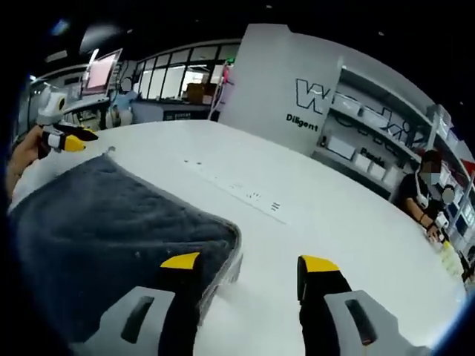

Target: Fold the towel on the table until its edges align and the towel forms a compact rectangular stack.

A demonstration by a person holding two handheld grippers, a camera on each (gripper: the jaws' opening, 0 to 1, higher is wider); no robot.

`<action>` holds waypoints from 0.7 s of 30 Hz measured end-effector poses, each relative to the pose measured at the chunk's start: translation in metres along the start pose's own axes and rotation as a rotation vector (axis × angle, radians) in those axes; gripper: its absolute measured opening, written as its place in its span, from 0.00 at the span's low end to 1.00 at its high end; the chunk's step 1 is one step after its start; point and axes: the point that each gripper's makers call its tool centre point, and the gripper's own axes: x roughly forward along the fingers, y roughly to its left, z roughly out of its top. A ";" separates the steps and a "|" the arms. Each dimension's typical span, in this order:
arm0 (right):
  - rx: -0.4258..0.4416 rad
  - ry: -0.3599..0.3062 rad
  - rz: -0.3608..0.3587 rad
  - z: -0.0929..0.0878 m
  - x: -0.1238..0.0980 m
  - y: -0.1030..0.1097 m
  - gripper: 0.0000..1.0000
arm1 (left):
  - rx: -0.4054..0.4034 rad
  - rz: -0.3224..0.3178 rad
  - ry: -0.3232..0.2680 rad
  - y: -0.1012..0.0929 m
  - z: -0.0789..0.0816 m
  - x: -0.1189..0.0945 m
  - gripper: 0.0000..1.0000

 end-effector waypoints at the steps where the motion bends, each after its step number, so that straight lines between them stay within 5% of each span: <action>1: -0.001 0.002 0.006 -0.001 -0.006 0.002 0.54 | 0.020 -0.021 -0.001 -0.007 0.003 -0.004 0.61; 3: -0.007 0.008 0.017 0.001 -0.013 -0.004 0.57 | 0.035 -0.043 0.003 -0.020 0.000 -0.012 0.64; 9: -0.003 -0.005 0.115 -0.011 -0.053 0.023 0.59 | 0.011 -0.130 -0.018 -0.054 0.000 -0.035 0.72; 17: 0.031 0.030 0.155 -0.053 -0.104 0.047 0.57 | 0.033 -0.199 -0.007 -0.075 -0.015 -0.061 0.79; 21: 0.058 0.033 0.164 -0.072 -0.124 0.059 0.48 | 0.032 -0.227 0.003 -0.082 -0.025 -0.070 0.80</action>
